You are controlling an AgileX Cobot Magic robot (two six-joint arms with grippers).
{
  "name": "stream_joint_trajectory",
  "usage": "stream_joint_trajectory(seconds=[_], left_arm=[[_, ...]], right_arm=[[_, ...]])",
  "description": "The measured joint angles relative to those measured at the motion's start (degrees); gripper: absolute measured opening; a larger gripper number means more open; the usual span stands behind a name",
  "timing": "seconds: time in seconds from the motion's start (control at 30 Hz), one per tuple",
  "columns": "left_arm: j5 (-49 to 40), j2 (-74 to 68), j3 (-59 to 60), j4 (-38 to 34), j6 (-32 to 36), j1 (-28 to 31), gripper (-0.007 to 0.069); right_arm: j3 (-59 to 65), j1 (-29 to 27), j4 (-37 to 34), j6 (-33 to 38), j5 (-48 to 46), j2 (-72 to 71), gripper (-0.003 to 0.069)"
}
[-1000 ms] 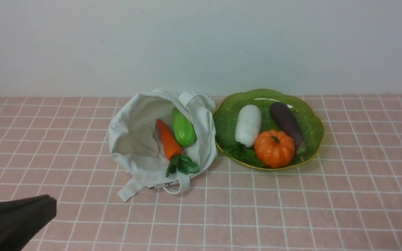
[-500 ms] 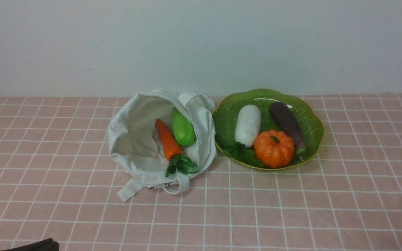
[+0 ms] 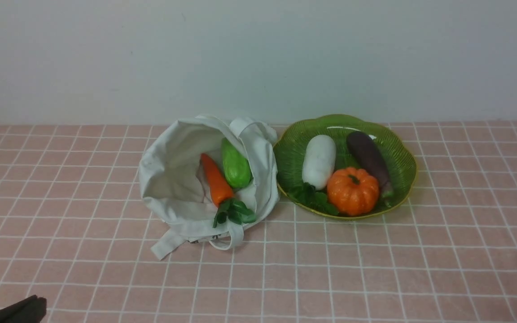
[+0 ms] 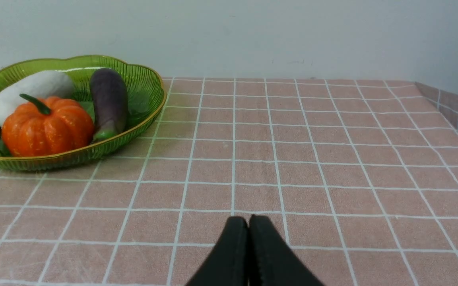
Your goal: Take vegetables from bag on pink coffee tablecloth place on plate.
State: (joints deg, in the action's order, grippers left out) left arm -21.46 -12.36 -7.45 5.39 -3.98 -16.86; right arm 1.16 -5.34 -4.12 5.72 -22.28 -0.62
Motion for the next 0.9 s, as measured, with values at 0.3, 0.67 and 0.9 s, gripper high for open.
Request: stream_joint_trajectory(seconds=[0.3, 0.67, 0.9], left_arm=[[0.11, 10.25, 6.80, 0.20, 0.01, 12.26, -0.0005], [-0.39, 12.96, 9.07, 0.20, -0.91, 12.22, -0.0005], [-0.44, 12.96, 9.07, 0.20, -0.95, 8.97, -0.0005]], right_arm=[[0.00, 0.00, 0.00, 0.00, 0.00, 0.00, -0.0015], [0.00, 0.00, 0.00, 0.00, 0.00, 0.00, -0.0015], [0.00, 0.00, 0.00, 0.00, 0.00, 0.00, -0.0015]])
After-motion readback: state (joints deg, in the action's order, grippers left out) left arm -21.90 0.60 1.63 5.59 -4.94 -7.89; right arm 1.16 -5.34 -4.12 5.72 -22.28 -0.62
